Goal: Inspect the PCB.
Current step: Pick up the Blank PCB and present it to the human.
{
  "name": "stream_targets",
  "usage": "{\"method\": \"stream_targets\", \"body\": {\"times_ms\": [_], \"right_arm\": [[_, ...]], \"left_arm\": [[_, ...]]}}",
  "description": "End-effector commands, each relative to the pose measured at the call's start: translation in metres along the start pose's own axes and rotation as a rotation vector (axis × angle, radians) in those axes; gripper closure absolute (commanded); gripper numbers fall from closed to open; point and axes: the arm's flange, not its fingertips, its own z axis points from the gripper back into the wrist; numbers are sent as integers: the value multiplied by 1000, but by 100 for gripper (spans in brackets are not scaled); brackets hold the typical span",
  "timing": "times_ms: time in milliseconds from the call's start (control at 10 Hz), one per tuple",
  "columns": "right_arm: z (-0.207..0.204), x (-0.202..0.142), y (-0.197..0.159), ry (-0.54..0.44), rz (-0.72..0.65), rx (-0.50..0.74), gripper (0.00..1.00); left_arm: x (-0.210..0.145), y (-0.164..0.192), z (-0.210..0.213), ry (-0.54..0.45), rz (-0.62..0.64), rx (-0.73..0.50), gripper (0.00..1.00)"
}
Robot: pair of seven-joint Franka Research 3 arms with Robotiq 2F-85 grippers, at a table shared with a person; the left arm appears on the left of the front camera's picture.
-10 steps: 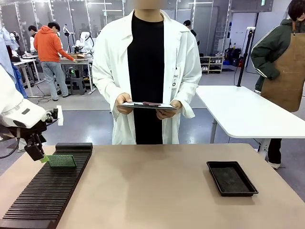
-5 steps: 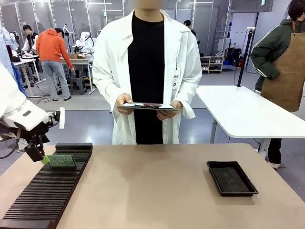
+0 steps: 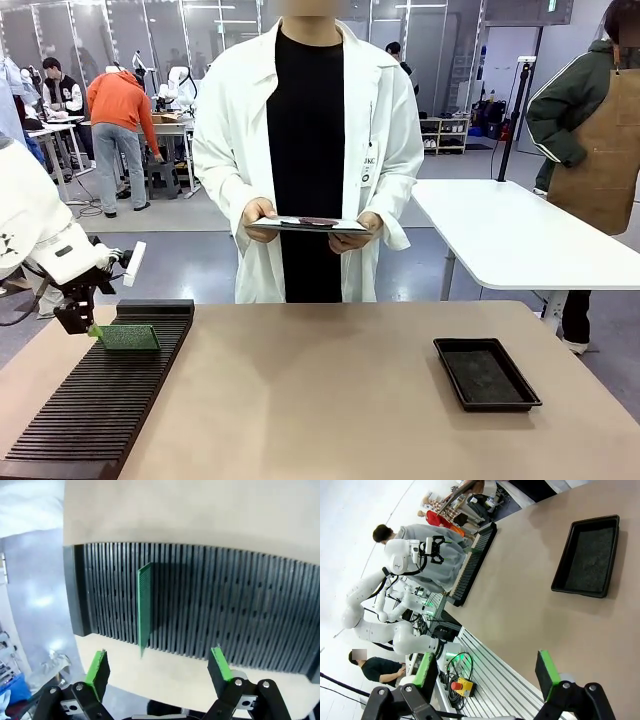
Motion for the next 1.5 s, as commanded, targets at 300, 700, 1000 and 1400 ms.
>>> {"method": "stream_targets", "body": {"times_ms": [300, 700, 1000, 1400], "right_arm": [[0, 2, 1, -17, 6, 12, 0], [0, 2, 1, -17, 6, 12, 0], [0, 2, 1, -17, 6, 12, 0], [0, 2, 1, -17, 6, 12, 0]], "left_arm": [[-12, 26, -50, 68, -104, -9, 0], [-20, 44, -88, 61, -74, -44, 0], [-26, 48, -108, 58, -59, -70, 0], [-25, 46, -121, 57, -75, -105, 100]]}}
